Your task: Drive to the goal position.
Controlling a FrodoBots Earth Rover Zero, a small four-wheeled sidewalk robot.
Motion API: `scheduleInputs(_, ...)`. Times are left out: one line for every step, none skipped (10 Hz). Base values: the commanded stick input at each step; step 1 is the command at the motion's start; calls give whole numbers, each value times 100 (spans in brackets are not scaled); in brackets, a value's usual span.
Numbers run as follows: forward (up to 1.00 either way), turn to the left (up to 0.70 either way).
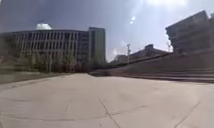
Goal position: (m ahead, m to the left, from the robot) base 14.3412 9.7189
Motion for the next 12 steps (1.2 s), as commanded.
scheduleInputs(100, 8)
scheduleInputs(100, 8)
scheduleInputs(100, 8)
scheduleInputs(100, -17)
scheduleInputs(100, -25)
scheduleInputs(100, -32)
scheduleInputs(100, -32)
scheduleInputs(100, -32)
scheduleInputs(100, -25)
scheduleInputs(100, 8)
scheduleInputs(100, 8)
scheduleInputs(100, 8)
